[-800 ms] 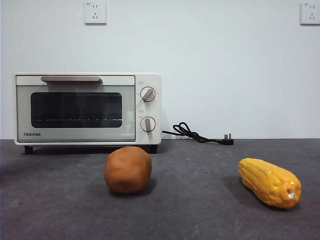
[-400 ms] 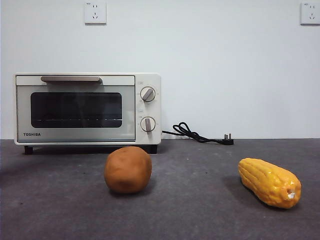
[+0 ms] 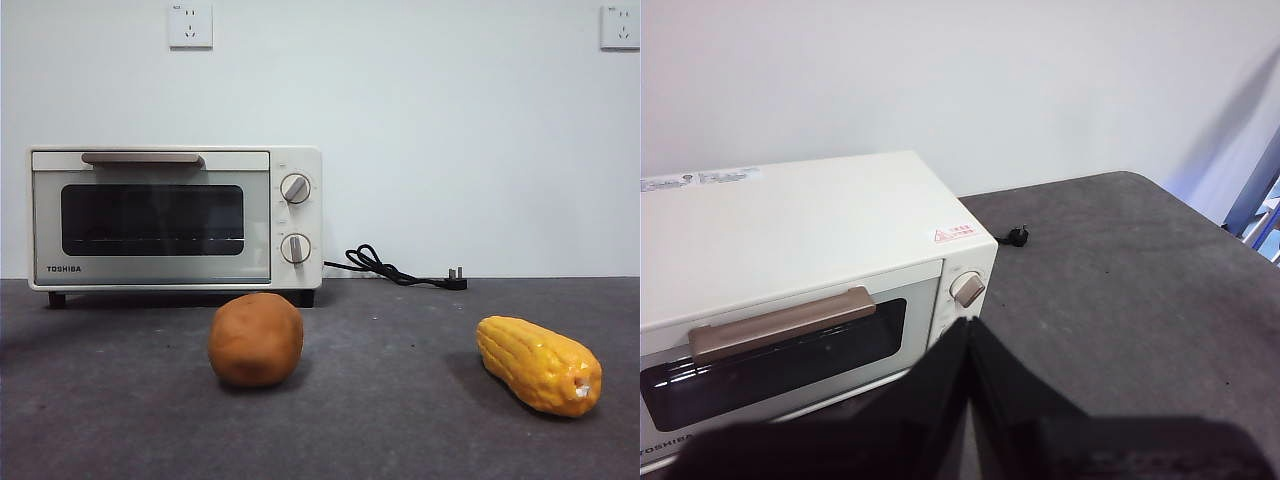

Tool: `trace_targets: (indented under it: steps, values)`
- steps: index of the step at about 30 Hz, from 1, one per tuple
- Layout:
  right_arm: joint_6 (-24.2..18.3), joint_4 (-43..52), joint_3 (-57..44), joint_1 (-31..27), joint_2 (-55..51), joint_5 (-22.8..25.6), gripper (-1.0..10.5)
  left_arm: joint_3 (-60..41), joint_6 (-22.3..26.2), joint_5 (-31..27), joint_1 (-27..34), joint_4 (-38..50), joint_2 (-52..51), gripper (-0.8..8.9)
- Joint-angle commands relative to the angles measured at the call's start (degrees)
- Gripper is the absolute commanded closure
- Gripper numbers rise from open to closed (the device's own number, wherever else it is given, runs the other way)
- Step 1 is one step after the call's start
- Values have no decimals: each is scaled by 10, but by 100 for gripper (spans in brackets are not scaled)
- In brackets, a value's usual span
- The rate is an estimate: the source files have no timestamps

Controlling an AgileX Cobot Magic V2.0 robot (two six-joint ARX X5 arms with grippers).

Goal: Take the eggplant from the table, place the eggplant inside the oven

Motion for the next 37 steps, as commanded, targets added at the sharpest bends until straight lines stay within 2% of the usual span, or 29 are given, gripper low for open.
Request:
trace_targets:
  steps: [1, 4, 6, 12, 19, 24, 29, 37]
  values:
    - [-3, 2, 3, 7, 0, -19, 738, 0, 11, 0, -1, 0, 2, 819]
    - [3, 1, 3, 12, 0, -29, 505, 0, 16, 1, -1, 1, 5, 819]
    - [14, 0, 3, 16, 0, -30, 433, 0, 22, 0, -1, 0, 7, 819]
    - [17, -19, 3, 29, 3, -78, 433, 0, 29, 0, -1, 5, 17, 819]
    - [20, -35, 3, 52, 4, -98, 433, 0, 43, -7, 1, 21, 55, 819]
    - [24, -54, 3, 78, 4, -100, 433, 2, 46, -28, 16, 46, 104, 819]
    - [8, -76, 3, 104, 4, -99, 438, 3, 47, -30, 35, 76, 168, 819]
    - [-5, -86, 3, 116, 8, -92, 438, 7, 47, -33, 50, 143, 267, 819]
